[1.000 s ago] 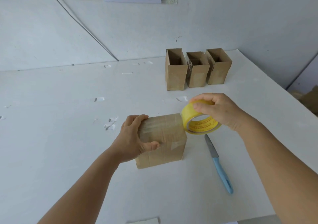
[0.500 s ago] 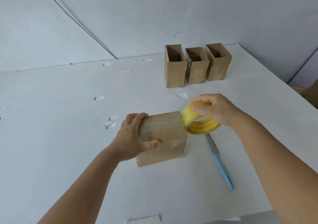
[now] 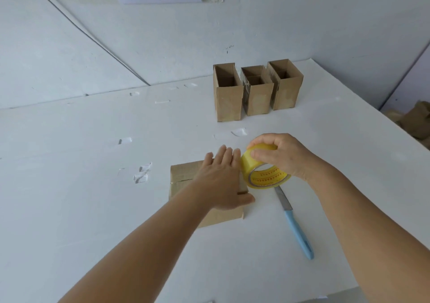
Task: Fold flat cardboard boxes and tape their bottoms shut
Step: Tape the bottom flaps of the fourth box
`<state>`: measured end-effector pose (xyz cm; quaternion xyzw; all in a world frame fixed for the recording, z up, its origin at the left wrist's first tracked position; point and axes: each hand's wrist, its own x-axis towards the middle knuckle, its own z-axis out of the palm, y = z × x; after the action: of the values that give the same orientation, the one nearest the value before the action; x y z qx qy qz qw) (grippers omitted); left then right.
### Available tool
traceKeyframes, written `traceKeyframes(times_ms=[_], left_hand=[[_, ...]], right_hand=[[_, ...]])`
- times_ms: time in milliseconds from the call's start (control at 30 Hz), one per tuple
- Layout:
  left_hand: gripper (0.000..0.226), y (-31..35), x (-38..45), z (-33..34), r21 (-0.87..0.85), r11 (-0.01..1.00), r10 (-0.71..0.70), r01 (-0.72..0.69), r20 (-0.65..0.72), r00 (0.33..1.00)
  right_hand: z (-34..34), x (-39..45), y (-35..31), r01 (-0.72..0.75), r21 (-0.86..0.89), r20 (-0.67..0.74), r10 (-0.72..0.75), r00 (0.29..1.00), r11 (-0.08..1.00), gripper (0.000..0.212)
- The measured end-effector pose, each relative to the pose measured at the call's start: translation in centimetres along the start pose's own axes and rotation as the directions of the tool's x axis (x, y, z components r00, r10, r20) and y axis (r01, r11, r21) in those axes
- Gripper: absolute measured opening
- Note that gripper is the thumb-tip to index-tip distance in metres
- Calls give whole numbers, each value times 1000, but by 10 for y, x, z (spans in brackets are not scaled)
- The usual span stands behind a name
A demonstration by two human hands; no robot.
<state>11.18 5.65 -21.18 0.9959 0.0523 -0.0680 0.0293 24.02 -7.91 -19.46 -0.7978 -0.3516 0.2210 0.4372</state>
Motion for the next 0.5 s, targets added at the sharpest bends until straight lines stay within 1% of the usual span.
traceKeyframes(times_ms=[67, 133, 200, 267, 300, 333, 367, 433, 467, 500], left_hand=[[106, 0, 2, 3, 18, 1000, 24, -22, -94, 995], [105, -7, 0, 7, 6, 999, 39, -39, -153, 987], [104, -11, -3, 10, 3, 999, 54, -54, -173, 983], [104, -11, -4, 13, 2, 998, 59, -60, -175, 983], [103, -11, -4, 14, -8, 998, 56, -59, -177, 983], [103, -11, -4, 15, -18, 998, 53, -57, -180, 982], [102, -12, -4, 15, -20, 998, 51, -55, -181, 982], [102, -12, -4, 15, -13, 998, 57, -60, -161, 985], [102, -12, -4, 15, -14, 998, 59, -62, -155, 986], [102, -12, -4, 15, -14, 998, 58, -61, -155, 986]], right_hand=[[-3, -1, 3, 1, -15, 9, -1, 1000, 1000, 23], [-5, -5, 9, 3, 20, 61, -4, 998, 1000, 23], [-4, -9, 17, 17, 132, 115, -33, 993, 991, 21], [-4, -10, 23, 3, 255, 137, -39, 990, 967, 23], [-5, -10, 24, -14, 281, 144, -28, 989, 960, 23], [-6, -8, 26, -32, 270, 158, -11, 987, 962, 23], [-7, -6, 28, -52, 213, 178, 13, 984, 976, 21], [-6, -1, 37, -97, -43, 201, 104, 974, 994, 18], [-3, 0, 41, -125, -172, 198, 159, 967, 977, 17], [0, 1, 44, -146, -255, 196, 199, 960, 956, 18]])
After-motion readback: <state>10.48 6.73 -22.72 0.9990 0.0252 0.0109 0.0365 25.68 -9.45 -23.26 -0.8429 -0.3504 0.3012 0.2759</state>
